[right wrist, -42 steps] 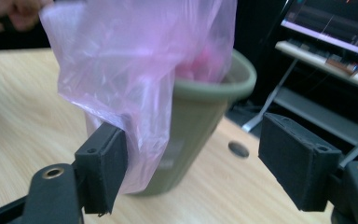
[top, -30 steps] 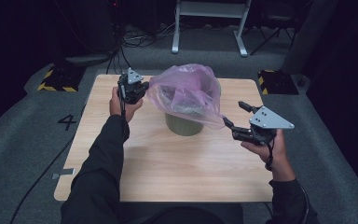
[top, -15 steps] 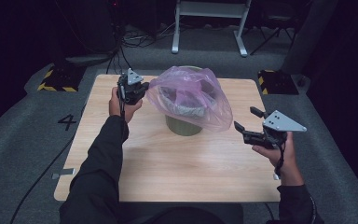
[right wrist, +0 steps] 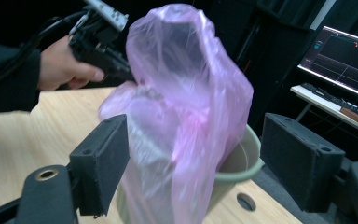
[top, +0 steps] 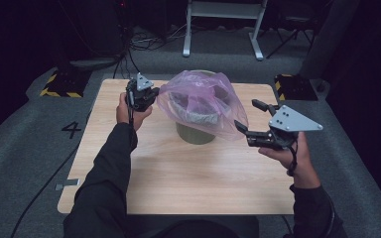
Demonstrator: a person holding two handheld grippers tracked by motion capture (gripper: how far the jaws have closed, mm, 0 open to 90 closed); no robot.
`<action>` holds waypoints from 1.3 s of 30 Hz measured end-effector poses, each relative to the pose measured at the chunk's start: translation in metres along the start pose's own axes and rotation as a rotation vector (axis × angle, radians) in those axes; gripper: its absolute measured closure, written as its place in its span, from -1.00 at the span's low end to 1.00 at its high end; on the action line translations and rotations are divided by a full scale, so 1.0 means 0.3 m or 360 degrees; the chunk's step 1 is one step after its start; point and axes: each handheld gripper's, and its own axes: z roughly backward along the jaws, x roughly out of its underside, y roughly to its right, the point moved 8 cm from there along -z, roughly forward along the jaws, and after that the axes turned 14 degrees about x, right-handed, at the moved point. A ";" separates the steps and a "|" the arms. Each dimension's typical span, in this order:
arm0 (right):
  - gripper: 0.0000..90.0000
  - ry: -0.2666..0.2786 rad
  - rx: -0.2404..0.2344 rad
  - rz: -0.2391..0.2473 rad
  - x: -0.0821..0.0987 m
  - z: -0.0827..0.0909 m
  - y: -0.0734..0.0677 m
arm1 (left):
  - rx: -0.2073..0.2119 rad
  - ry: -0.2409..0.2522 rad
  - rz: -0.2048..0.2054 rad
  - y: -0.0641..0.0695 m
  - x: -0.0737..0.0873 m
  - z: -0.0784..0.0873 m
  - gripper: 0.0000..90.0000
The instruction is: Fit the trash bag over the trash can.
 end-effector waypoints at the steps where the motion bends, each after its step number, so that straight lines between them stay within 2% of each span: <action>1: -0.43 0.0001 -0.0005 -0.0019 -0.006 -0.019 0.002 | 0.0000 0.0001 -0.0001 0.001 -0.001 -0.001 1.00; 2: -0.42 -0.0008 -0.0001 -0.0026 -0.010 -0.040 0.006 | 0.0004 -0.0001 -0.0005 0.001 -0.001 -0.004 1.00; 3: -0.41 -0.0021 0.0014 0.0003 -0.012 -0.065 0.012 | 0.0004 -0.0003 -0.0006 0.001 -0.002 -0.008 1.00; 4: -0.27 -0.0035 0.0024 0.0038 -0.012 -0.099 0.022 | 0.0005 -0.0006 -0.0002 0.002 -0.002 -0.010 1.00; 5: -0.13 -0.0046 0.0004 0.0025 -0.010 -0.121 0.031 | 0.0007 -0.0007 -0.0010 0.003 -0.005 -0.011 1.00; 6: 0.08 -0.0080 -0.0029 -0.0029 -0.003 -0.159 0.050 | 0.0013 -0.0002 -0.0013 0.004 -0.007 -0.013 1.00; 7: 0.29 -0.0104 -0.0031 -0.0046 0.003 -0.181 0.065 | 0.0017 -0.0001 -0.0012 0.006 -0.008 -0.016 1.00; 10: 0.71 -0.0158 -0.0002 -0.0093 0.032 -0.262 0.137 | 0.0023 -0.0032 -0.0040 0.007 -0.010 -0.029 1.00; 11: 0.75 -0.0180 0.0002 -0.0100 0.044 -0.279 0.152 | 0.0032 -0.0034 -0.0034 0.008 -0.010 -0.038 1.00; 13: 0.87 -0.0235 0.0062 -0.0120 0.079 -0.326 0.195 | 0.0042 -0.0057 -0.0040 0.008 -0.008 -0.050 1.00; 14: 0.90 -0.0273 0.0075 -0.0170 0.104 -0.353 0.218 | 0.0048 -0.0059 -0.0038 0.008 -0.007 -0.056 1.00; 16: 0.91 -0.0340 0.0102 -0.0205 0.144 -0.390 0.243 | 0.0055 -0.0077 -0.0030 0.005 -0.001 -0.069 1.00; 18: 0.93 -0.0410 0.0124 -0.0287 0.193 -0.431 0.268 | 0.0057 -0.0093 -0.0015 0.000 0.005 -0.079 1.00; 23: 0.94 -0.0533 0.0181 -0.0319 0.278 -0.503 0.290 | 0.0065 -0.0122 0.0016 -0.014 0.024 -0.109 1.00; 26: 0.94 -0.0590 0.0175 -0.0349 0.326 -0.541 0.288 | 0.0082 -0.0141 0.0042 -0.016 0.039 -0.126 1.00; 29: 0.96 -0.0596 0.0138 -0.0426 0.354 -0.564 0.275 | 0.0112 -0.0153 0.0064 -0.011 0.051 -0.144 1.00; 32: 0.97 -0.0619 0.0118 -0.0446 0.384 -0.577 0.260 | 0.0139 -0.0221 0.0034 -0.001 0.076 -0.167 1.00; 36: 0.99 -0.0651 0.0118 -0.0488 0.429 -0.584 0.258 | 0.0171 -0.0252 0.0075 -0.004 0.113 -0.187 1.00; 39: 1.00 -0.0684 0.0107 -0.0488 0.467 -0.588 0.244 | 0.0202 -0.0285 0.0074 -0.001 0.144 -0.199 1.00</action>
